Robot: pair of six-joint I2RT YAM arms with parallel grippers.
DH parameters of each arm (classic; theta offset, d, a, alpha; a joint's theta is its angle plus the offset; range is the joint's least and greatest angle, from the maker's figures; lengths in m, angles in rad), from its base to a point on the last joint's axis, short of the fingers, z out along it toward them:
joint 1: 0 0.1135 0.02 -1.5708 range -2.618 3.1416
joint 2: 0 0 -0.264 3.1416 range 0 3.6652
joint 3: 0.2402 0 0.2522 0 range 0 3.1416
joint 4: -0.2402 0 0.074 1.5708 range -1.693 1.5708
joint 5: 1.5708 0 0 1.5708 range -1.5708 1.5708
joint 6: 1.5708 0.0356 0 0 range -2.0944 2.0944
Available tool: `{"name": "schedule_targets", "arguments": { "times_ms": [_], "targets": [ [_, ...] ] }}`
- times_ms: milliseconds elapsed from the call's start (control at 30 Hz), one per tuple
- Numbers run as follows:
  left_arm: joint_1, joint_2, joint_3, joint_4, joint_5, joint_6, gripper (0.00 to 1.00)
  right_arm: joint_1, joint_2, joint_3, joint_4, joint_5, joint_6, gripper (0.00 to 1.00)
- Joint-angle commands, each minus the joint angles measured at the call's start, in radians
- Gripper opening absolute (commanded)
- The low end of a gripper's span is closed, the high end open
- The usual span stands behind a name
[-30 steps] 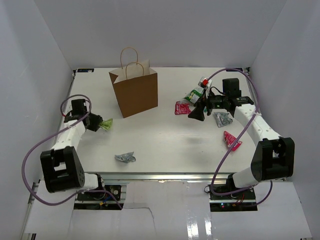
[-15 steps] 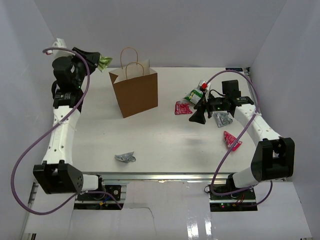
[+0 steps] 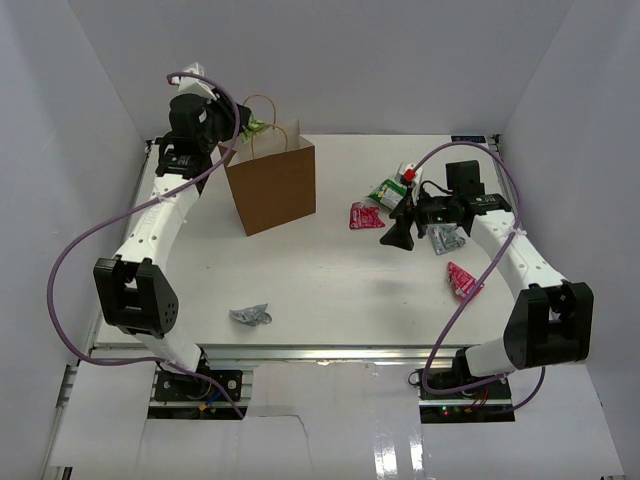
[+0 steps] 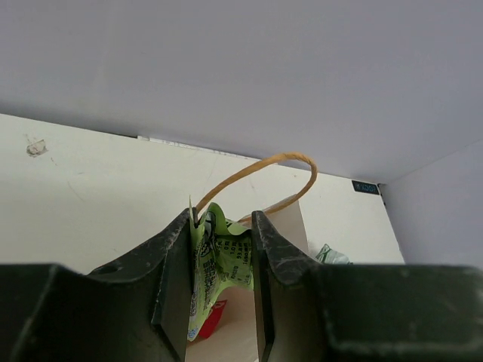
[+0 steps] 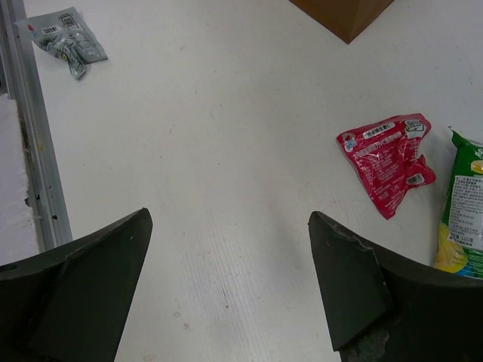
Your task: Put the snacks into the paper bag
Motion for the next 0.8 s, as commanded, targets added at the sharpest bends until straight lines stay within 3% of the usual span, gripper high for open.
{"name": "schedule_targets", "arguments": {
  "times_ms": [0, 67, 100, 233, 400, 600, 767],
  "targets": [
    [-0.01, -0.064, -0.015, 0.025, -0.024, 0.047, 0.31, 0.0, -0.015, -0.007, -0.022, -0.009, -0.028, 0.9],
    [-0.011, -0.079, -0.041, 0.028, -0.001, 0.057, 0.45, 0.0, -0.001, -0.006, -0.024, -0.009, -0.03, 0.9],
    [-0.011, -0.085, -0.05, 0.03, 0.023, 0.062, 0.59, 0.0, 0.005, 0.002, -0.032, -0.003, -0.028, 0.9],
    [-0.014, -0.124, -0.096, 0.04, 0.07, 0.1, 0.93, 0.015, 0.071, 0.049, -0.058, 0.058, 0.008, 0.9],
    [-0.013, -0.185, -0.107, 0.031, 0.039, 0.126, 0.96, 0.086, 0.218, 0.16, -0.055, 0.262, 0.199, 0.9],
    [-0.013, -0.364, -0.196, -0.016, -0.133, 0.165, 0.98, 0.222, 0.35, 0.278, 0.079, 0.821, 0.54, 0.9],
    [-0.013, -0.562, -0.357, -0.087, -0.229, 0.157, 0.98, 0.253, 0.451, 0.31, 0.189, 0.908, 0.597, 0.9]
  ]
}}
